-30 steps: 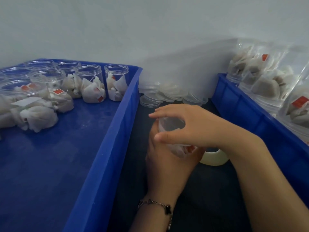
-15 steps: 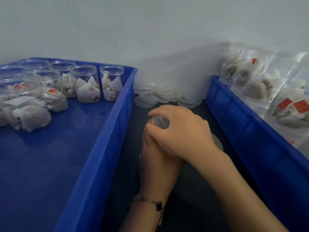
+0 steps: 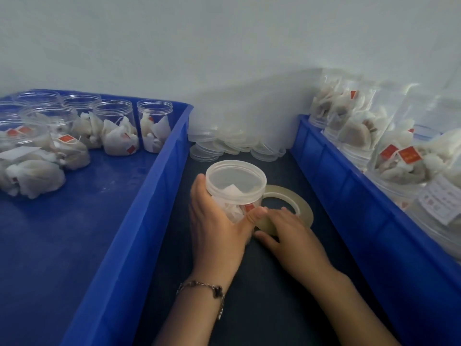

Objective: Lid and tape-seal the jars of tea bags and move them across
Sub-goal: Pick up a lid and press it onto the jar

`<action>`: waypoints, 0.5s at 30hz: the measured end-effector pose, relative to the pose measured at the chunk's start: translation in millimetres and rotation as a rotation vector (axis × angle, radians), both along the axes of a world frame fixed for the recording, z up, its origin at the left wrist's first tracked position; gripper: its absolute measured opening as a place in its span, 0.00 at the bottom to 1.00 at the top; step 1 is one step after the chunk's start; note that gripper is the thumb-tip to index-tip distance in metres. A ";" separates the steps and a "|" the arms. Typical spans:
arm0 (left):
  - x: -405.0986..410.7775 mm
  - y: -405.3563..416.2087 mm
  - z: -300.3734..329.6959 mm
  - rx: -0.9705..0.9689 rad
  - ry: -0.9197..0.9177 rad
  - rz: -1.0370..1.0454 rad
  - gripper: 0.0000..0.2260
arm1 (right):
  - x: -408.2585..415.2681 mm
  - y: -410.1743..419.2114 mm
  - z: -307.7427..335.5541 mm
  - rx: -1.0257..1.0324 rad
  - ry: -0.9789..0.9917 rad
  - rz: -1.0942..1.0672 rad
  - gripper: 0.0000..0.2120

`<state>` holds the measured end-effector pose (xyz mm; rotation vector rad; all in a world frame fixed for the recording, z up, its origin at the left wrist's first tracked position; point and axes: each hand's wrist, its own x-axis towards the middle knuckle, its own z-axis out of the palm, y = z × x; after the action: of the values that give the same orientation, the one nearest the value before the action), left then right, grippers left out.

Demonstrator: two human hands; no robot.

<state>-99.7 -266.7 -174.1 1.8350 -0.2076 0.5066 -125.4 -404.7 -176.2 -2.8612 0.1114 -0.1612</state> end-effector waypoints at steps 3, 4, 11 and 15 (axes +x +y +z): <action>-3.8 0.6 3.0 0.057 0.000 0.038 0.56 | -0.7 -2.8 2.2 -0.019 -0.087 -0.024 0.22; -6.0 0.7 5.1 0.057 -0.043 0.058 0.55 | -1.6 -4.5 3.4 -0.001 -0.109 -0.026 0.22; -39.9 -8.3 16.9 0.142 -0.767 0.196 0.13 | -21.5 -24.8 32.8 0.326 -0.338 -0.210 0.26; -51.2 -19.2 10.5 0.295 -0.509 -0.172 0.08 | -31.4 -32.6 45.6 0.390 -0.174 -0.163 0.28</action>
<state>-150.8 -285.9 -163.6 1.9176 -0.8146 0.8502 -156.7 -437.3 -130.6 -2.4367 0.3053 -0.3748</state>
